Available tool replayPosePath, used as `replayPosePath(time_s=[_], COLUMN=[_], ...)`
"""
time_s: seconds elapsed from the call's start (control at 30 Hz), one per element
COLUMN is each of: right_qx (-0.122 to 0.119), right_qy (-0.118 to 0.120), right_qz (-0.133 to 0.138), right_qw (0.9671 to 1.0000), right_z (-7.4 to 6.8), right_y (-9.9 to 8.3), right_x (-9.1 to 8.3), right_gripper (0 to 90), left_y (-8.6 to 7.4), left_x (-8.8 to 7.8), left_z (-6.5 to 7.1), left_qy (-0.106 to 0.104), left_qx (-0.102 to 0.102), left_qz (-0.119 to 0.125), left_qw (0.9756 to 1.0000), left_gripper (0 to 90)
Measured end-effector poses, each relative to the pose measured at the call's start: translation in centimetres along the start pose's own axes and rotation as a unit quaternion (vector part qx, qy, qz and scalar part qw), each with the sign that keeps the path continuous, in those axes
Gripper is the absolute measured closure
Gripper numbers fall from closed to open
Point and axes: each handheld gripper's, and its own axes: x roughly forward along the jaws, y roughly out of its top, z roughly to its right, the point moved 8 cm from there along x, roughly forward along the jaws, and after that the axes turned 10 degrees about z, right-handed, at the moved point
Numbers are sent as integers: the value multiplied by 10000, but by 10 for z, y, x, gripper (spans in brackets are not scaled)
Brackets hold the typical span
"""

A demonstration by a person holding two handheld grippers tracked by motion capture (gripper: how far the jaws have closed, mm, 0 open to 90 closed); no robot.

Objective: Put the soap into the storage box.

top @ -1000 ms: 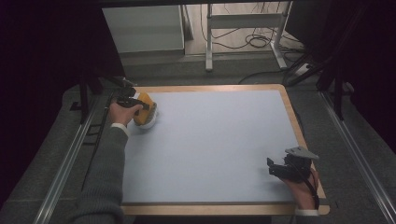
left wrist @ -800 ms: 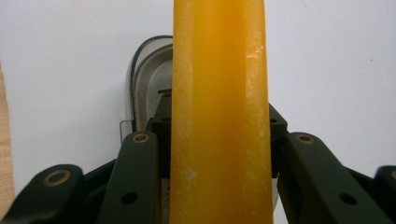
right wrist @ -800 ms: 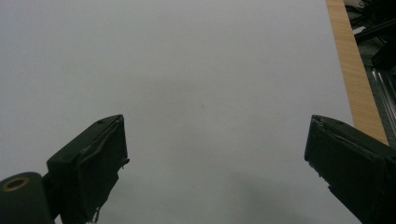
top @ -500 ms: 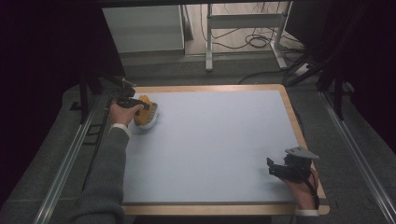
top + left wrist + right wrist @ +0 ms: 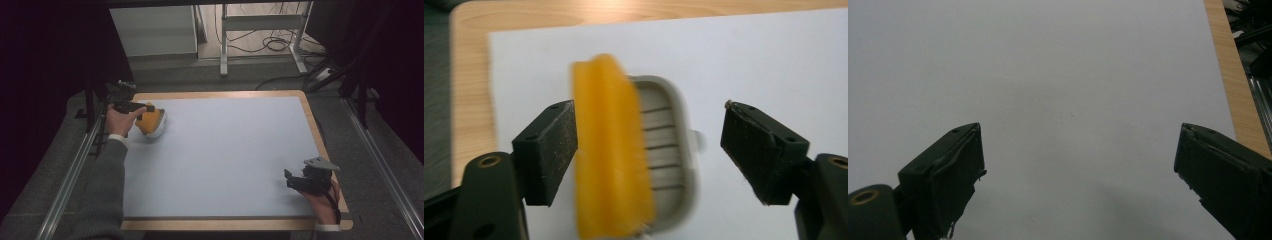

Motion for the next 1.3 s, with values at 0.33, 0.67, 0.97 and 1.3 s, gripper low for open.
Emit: replayPosePath(time_s=[0.33,0.67,0.97,1.3], right_qx=[-42,-48,-42,-91], right_qy=[39,48,44,47], right_qz=[50,45,42,20], right_qw=[10000,10000,10000,9999], right_z=[-2,-1,0,-2], right_y=[3,2,2,2], right_x=[0,0,0,1], right_gripper=[59,59,59,60], left_y=[-29,-68,-111,-154], left_x=[-26,-44,-48,-54], left_z=[34,65,72,69], left_qy=[-865,-1487,-1644,-1593], left_qx=[435,732,735,624], left_qz=[300,483,526,598], left_qw=[9948,9850,9822,9834], left_gripper=[239,248,267,262])
